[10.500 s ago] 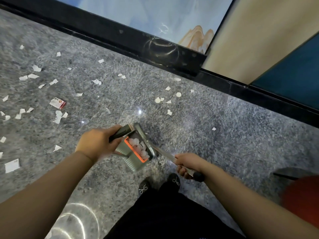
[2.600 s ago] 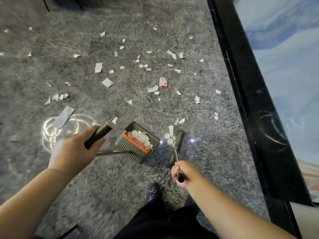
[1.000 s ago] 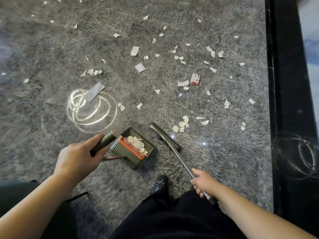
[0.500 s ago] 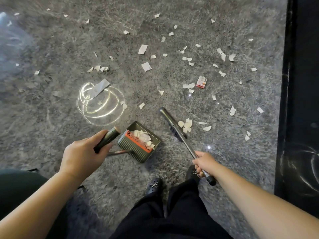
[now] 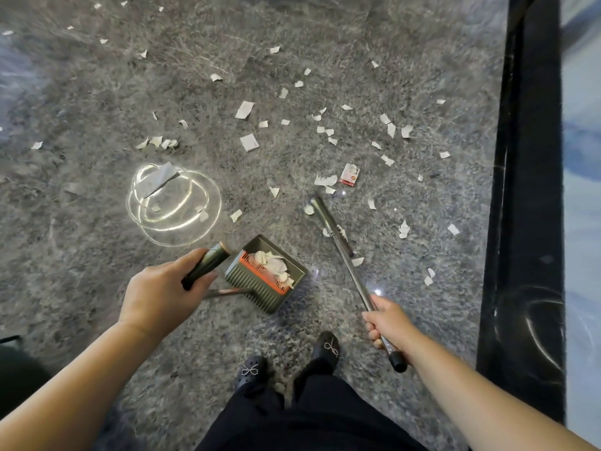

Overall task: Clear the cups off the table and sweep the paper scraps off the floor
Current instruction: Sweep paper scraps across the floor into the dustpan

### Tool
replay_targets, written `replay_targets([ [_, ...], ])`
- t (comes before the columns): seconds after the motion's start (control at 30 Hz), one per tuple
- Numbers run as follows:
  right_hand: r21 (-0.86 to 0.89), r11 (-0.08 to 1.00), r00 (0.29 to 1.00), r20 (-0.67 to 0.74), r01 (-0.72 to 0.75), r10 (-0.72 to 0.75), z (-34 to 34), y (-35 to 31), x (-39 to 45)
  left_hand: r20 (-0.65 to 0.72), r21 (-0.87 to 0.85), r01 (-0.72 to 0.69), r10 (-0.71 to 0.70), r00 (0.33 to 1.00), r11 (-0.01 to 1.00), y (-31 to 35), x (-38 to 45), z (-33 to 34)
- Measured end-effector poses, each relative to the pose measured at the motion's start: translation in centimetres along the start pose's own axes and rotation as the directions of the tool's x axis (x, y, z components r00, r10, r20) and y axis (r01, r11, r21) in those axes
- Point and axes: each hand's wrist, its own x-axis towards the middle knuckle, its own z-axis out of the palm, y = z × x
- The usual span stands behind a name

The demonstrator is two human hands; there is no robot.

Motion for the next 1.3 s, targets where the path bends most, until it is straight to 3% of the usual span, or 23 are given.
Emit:
replay_targets([
  [0.63, 0.370, 0.929, 0.977, -0.201, 0.014, 0.066, -13.3, 4.1, -2.3, 0.133, 0.061, -0.163, 0.154, 0.979, 0.985, 13.8, 6.4, 5.9],
  [1.0, 0.325, 0.944, 0.909, -0.374, -0.056, 0.183, -17.0, 5.5, 1.4, 0.190, 0.118, -0.209, 0.185, 0.964, 0.971, 16.4, 8.4, 6.6],
  [1.3, 0.425, 0.889, 0.914, -0.269, -0.169, 0.302, -17.0, 5.3, 7.0, 0.171, 0.122, -0.244, 0.222, 0.960, 0.962, 15.5, 10.1, 7.3],
])
